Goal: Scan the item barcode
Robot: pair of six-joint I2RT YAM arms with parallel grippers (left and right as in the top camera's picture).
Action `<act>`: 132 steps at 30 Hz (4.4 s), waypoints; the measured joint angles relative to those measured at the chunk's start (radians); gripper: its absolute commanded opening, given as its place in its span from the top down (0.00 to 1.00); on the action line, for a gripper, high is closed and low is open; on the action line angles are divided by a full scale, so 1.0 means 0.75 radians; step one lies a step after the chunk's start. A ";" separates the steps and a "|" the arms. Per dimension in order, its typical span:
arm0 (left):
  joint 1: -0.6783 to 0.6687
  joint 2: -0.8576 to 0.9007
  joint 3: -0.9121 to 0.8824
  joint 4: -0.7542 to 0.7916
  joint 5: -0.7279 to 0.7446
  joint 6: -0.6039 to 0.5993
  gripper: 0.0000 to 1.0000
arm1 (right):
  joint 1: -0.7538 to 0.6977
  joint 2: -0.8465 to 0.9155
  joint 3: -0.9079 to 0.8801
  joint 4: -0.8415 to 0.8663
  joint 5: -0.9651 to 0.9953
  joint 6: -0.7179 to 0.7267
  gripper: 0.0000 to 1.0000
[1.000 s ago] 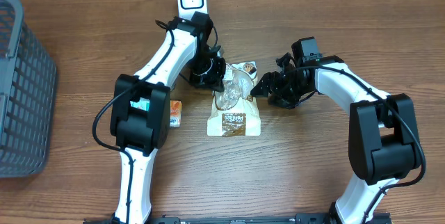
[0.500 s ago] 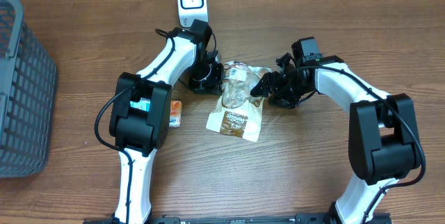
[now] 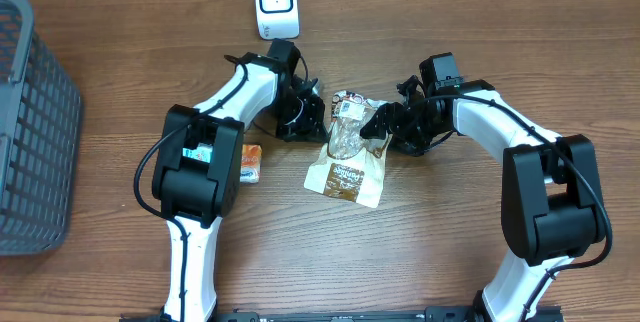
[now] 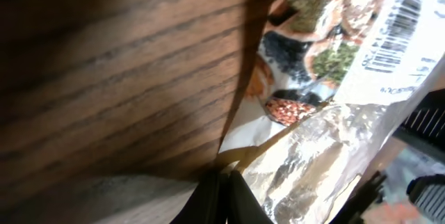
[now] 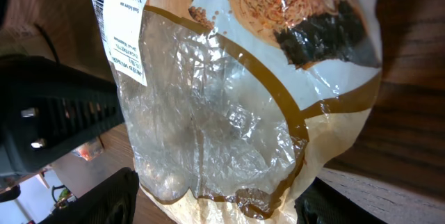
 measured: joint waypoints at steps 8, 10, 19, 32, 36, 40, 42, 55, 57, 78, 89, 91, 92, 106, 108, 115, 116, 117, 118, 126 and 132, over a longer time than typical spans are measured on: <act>0.011 -0.104 0.065 -0.004 0.123 0.204 0.96 | -0.001 0.000 0.000 0.002 0.000 0.001 0.30; 0.001 -0.111 0.065 0.008 0.138 0.223 0.96 | 0.000 0.000 0.000 0.002 0.000 0.001 0.30; -0.088 -0.088 0.057 0.103 0.147 0.191 0.96 | 0.000 0.000 0.000 0.001 0.001 0.001 0.30; -0.098 0.033 0.057 0.059 0.081 -0.004 0.96 | -0.009 0.000 0.000 -0.048 0.065 0.056 0.31; -0.101 0.033 0.057 0.025 0.047 -0.033 0.96 | -0.038 0.000 -0.001 -0.016 0.090 0.071 0.28; -0.100 0.033 0.057 0.014 0.025 -0.045 0.96 | -0.047 0.000 -0.054 0.134 0.070 0.081 0.28; -0.100 0.033 0.057 0.014 0.021 -0.055 0.96 | -0.046 -0.009 -0.137 0.294 -0.025 0.099 0.28; -0.098 0.033 0.058 0.004 0.028 -0.056 0.96 | 0.071 -0.047 -0.449 0.870 -0.239 0.375 0.49; -0.083 0.033 0.058 0.004 0.034 -0.055 0.96 | 0.126 -0.047 -0.458 0.903 -0.196 0.433 0.54; 0.035 0.035 0.341 -0.261 0.048 0.069 0.96 | 0.197 -0.020 -0.488 1.001 -0.252 0.468 0.96; 0.314 -0.103 0.548 -0.502 -0.022 0.154 0.96 | 0.162 -0.050 -0.001 -0.180 -0.338 -0.260 0.96; 0.326 -0.102 0.547 -0.518 -0.063 0.156 0.96 | 0.162 -0.052 0.146 -0.363 -0.334 -0.407 0.96; 0.328 -0.102 0.547 -0.522 -0.088 0.157 0.96 | 0.162 -0.053 0.224 -0.441 -0.334 -0.478 0.96; 0.520 -0.102 0.852 -0.789 -0.209 0.289 0.96 | 0.162 -0.080 0.705 -0.688 -0.343 -0.825 0.96; 0.596 -0.102 0.922 -0.866 -0.247 0.303 0.96 | 0.162 -0.080 0.705 -0.704 -0.344 -0.826 0.96; 0.855 -0.103 1.076 -1.033 -0.415 0.441 0.93 | 0.161 -0.080 0.705 -0.728 -0.518 -0.952 0.96; 0.877 -0.103 1.077 -1.034 -0.444 0.453 0.92 | 0.162 -0.080 0.705 -0.721 -0.543 -0.970 0.96; 0.891 -0.103 1.077 -1.034 -0.467 0.462 0.92 | 0.162 -0.080 0.705 -0.714 -0.566 -0.987 0.96; 0.904 -0.103 1.077 -1.034 -0.488 0.471 0.91 | 0.162 -0.080 0.705 -0.712 -0.585 -0.999 0.96; 0.920 -0.103 1.078 -1.038 -0.666 0.510 0.68 | 0.167 -0.080 0.705 -0.695 -0.611 -0.984 0.96; 0.920 -0.103 1.078 -1.037 -0.724 0.510 0.00 | 0.202 -0.080 0.837 -0.749 -0.396 -0.847 0.96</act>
